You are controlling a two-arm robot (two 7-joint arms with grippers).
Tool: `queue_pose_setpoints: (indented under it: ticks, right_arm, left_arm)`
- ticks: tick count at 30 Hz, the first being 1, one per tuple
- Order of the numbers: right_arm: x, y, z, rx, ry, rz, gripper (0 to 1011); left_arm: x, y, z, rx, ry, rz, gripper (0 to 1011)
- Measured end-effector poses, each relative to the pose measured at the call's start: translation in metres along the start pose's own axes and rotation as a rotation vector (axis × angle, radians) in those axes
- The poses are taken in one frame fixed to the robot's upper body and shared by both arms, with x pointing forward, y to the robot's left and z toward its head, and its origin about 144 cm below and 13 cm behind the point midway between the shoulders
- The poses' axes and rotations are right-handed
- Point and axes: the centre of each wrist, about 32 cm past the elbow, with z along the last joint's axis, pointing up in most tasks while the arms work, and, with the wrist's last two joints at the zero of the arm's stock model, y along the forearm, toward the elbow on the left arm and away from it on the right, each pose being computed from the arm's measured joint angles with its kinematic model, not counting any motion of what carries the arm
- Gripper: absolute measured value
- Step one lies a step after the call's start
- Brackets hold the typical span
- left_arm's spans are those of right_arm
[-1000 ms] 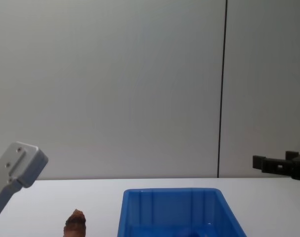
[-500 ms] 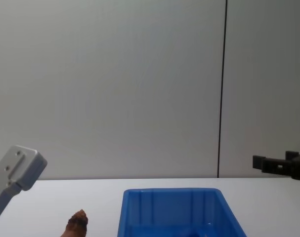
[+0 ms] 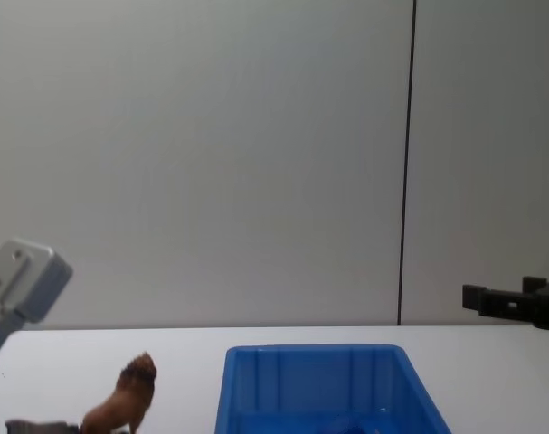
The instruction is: Pick up the two dolls from the table and place them into the box.
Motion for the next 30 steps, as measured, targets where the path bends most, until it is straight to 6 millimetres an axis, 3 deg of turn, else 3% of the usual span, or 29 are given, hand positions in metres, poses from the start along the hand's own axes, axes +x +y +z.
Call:
queue_pose_setpoints:
  ticks: [14, 30]
  right_arm:
    - [0.0, 0.0, 0.0, 0.0, 0.0, 0.0, 1001]
    - [0.0, 0.0, 0.0, 0.0, 0.0, 0.0, 1001]
  left_arm:
    - [0.008, 0.007, 0.026, -0.153, -0.073, 0.001, 285]
    - [0.011, -0.001, 0.062, -0.272, -0.185, -0.157, 285]
